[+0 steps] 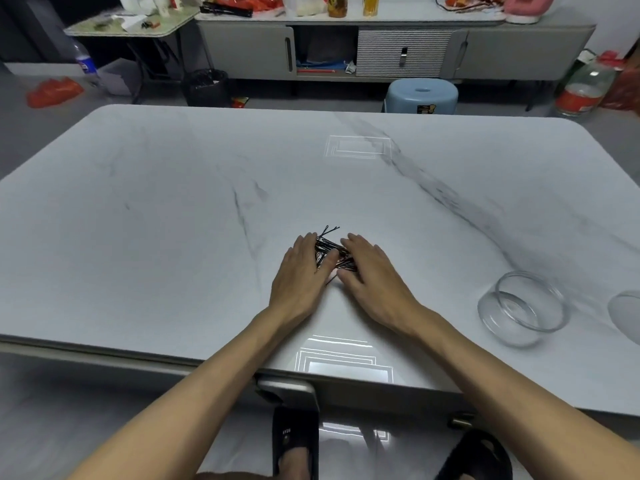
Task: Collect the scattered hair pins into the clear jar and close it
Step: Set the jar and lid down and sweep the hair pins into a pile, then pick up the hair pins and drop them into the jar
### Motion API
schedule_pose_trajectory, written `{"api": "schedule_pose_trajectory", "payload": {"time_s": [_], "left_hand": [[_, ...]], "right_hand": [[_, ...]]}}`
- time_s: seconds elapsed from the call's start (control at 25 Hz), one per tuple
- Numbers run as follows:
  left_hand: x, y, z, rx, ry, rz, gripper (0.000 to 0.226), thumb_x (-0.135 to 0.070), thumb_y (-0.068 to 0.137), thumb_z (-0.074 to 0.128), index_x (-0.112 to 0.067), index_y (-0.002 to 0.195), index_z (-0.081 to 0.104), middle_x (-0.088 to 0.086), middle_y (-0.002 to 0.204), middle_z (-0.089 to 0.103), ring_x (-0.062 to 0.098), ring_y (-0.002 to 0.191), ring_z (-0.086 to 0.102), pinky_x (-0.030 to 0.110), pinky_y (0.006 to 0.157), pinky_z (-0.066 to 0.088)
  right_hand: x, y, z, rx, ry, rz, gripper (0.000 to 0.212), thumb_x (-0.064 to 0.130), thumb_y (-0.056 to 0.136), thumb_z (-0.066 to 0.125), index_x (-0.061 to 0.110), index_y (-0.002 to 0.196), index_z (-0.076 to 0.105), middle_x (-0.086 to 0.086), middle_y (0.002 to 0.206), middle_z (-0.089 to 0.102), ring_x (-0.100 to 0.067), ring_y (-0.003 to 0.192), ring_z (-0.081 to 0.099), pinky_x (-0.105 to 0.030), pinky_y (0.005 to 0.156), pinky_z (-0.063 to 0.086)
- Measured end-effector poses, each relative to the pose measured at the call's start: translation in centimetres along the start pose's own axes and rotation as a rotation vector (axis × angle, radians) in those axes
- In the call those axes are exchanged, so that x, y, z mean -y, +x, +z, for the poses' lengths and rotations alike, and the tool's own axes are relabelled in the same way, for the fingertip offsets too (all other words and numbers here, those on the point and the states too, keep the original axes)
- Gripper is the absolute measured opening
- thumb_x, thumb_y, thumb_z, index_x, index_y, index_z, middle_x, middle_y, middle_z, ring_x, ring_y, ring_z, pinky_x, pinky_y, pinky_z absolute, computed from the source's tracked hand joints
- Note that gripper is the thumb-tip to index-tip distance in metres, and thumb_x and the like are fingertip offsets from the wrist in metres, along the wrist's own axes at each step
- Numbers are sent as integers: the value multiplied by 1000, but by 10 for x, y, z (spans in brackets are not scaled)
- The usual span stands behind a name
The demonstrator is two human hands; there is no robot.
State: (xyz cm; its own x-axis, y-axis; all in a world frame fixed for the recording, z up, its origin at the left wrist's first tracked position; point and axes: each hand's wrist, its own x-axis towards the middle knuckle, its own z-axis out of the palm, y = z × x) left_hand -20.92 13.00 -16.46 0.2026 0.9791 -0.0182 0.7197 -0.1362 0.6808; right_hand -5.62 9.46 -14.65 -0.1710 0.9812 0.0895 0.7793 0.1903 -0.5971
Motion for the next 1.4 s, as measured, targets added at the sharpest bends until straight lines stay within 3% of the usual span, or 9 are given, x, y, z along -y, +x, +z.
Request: {"api": "schedule_pose_trajectory", "payload": {"time_s": [0.12, 0.2, 0.4, 0.6, 0.76, 0.88, 1.04, 1.16, 1.4], "left_hand": [[-21, -7, -8, -20, -462, -191, 53, -51, 99, 40, -22, 143, 38, -7, 136, 50, 5, 111, 50, 15, 87, 34], [-39, -13, -12, -182, -456, -218, 45, -45, 98, 46, -19, 135, 47, -4, 131, 56, 7, 108, 55, 15, 82, 35], [-86, -33, -8, -214, -463, -59, 35, -18, 91, 57, -18, 126, 53, -3, 128, 58, 12, 111, 53, 30, 92, 42], [-92, -48, 10, 200, -268, 146, 75, -15, 77, 74, -26, 142, 40, -7, 144, 46, 10, 132, 41, 19, 94, 33], [-88, -44, -1, 143, -88, 238, 111, -51, 52, 84, -48, 144, 24, -21, 145, 42, 2, 126, 45, 26, 97, 40], [-75, -36, -19, -20, -184, 197, 112, -59, 47, 83, -43, 143, 28, -15, 136, 52, 4, 119, 53, 26, 95, 45], [-35, -24, -48, -229, -134, 76, 107, -54, 53, 84, -26, 144, 33, -6, 136, 53, 11, 119, 52, 24, 95, 42], [-4, -17, -67, -360, -139, -79, 105, -45, 55, 88, -21, 143, 36, -1, 137, 52, 17, 122, 51, 20, 91, 35], [19, -13, -84, -411, -175, -102, 96, -32, 56, 87, -21, 138, 37, -3, 134, 52, 19, 120, 50, 23, 88, 36]], "right_hand": [[-10, -30, -51, -239, -189, 9, 45, 26, 86, 65, 16, 130, 57, -9, 142, 51, -27, 132, 44, -38, 114, 24], [-22, -55, -87, -338, -456, 119, 55, 32, 76, 71, 16, 127, 58, -14, 137, 52, -35, 127, 45, -46, 109, 30], [-52, -106, -124, -5, -481, 745, 84, 52, 73, 67, 23, 142, 28, -14, 143, 29, -41, 127, 32, -48, 98, 37], [-51, -107, -118, -132, -340, 516, 83, 49, 70, 67, 29, 141, 29, -11, 130, 35, -34, 112, 50, -33, 74, 39], [-8, -56, -107, -31, 40, 354, 101, 60, 62, 73, 40, 147, 23, -3, 132, 44, -20, 108, 57, -30, 82, 46], [24, -20, -84, 66, 278, 228, 102, 56, 61, 78, 38, 148, 27, 8, 122, 54, -7, 105, 58, -19, 78, 46], [31, 19, -58, -3, 505, 237, 62, 50, 78, 70, 28, 133, 54, 8, 120, 64, -5, 107, 61, -26, 90, 50], [21, 54, -41, -134, 109, 257, 16, 27, 85, 66, 17, 95, 74, 0, 94, 74, -16, 93, 65, -32, 82, 52], [15, 82, -13, 39, -236, 300, 4, 17, 80, 70, 13, 78, 71, -7, 76, 68, -30, 75, 63, -29, 62, 43]]}}
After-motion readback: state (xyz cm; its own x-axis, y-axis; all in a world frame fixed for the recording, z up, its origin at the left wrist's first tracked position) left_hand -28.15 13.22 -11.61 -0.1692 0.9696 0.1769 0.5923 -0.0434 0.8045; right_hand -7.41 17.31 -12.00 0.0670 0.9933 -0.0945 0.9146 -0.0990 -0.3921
